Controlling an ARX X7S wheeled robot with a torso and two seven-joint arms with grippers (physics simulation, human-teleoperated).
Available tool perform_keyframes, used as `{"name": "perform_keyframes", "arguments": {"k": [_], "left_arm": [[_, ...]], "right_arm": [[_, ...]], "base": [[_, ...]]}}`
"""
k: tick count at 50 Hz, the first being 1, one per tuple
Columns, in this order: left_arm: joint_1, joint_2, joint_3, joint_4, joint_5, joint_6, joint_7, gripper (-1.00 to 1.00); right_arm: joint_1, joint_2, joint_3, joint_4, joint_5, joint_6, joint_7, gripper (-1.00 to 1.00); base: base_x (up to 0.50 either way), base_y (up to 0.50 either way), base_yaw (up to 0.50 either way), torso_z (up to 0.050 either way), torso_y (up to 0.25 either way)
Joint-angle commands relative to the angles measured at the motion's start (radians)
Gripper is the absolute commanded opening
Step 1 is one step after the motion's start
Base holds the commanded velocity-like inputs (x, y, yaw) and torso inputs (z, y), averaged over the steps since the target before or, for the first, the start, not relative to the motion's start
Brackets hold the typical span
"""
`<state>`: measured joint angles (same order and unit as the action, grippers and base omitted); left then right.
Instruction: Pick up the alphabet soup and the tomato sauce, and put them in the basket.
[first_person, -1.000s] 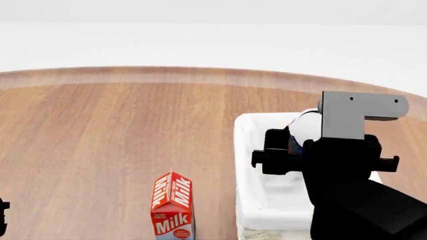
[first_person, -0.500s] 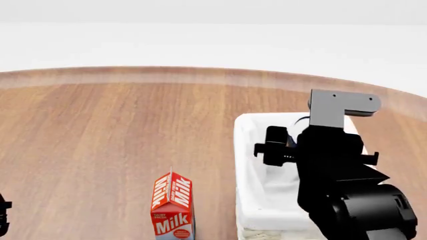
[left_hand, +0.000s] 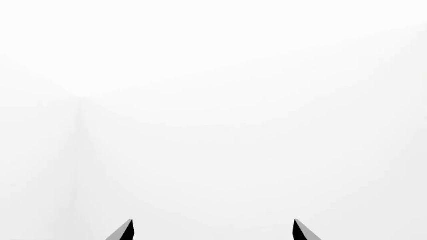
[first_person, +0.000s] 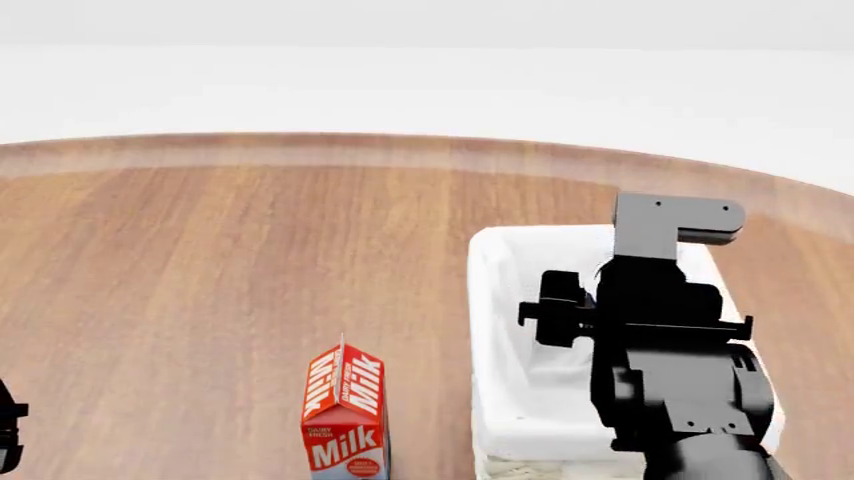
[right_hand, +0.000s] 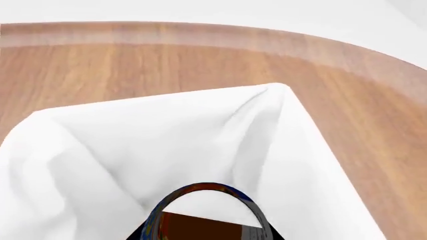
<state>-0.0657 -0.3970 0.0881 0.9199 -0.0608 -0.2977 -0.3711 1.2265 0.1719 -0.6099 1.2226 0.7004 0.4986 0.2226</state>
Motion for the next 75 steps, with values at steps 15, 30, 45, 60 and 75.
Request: {"name": "perform_keyframes", "arguments": {"k": [15, 30, 45, 60, 75], "left_arm": [[-0.006, -0.006, 0.008, -0.004, -0.002, -0.002, -0.006, 1.0], [-0.005, -0.008, 0.014, -0.012, 0.0, 0.007, -0.01, 1.0], [-0.01, -0.013, 0.016, -0.003, -0.004, -0.004, -0.013, 1.0], [-0.005, -0.014, 0.024, -0.018, -0.002, 0.01, -0.018, 1.0], [-0.011, -0.017, 0.03, -0.013, -0.001, 0.001, -0.021, 1.0]], "right_arm": [[0.026, -0.041, 0.097, 0.084, -0.195, 0.058, -0.087, -1.0], [0.026, -0.046, 0.166, 0.084, -0.267, 0.06, -0.1, -1.0], [0.025, -0.05, 0.233, 0.084, -0.34, 0.076, -0.099, 1.0], [0.013, 0.009, 0.261, -0.23, -0.339, 0.272, -0.078, 1.0], [-0.035, 0.122, 0.294, -0.848, -0.21, 0.635, -0.044, 1.0]], "base": [[0.0, 0.0, 0.0, 0.0, 0.001], [0.0, 0.0, 0.0, 0.001, 0.001], [0.0, 0.0, 0.0, 0.0, 0.0], [0.0, 0.0, 0.0, 0.0, 0.0], [0.0, 0.0, 0.0, 0.0, 0.0]]}}
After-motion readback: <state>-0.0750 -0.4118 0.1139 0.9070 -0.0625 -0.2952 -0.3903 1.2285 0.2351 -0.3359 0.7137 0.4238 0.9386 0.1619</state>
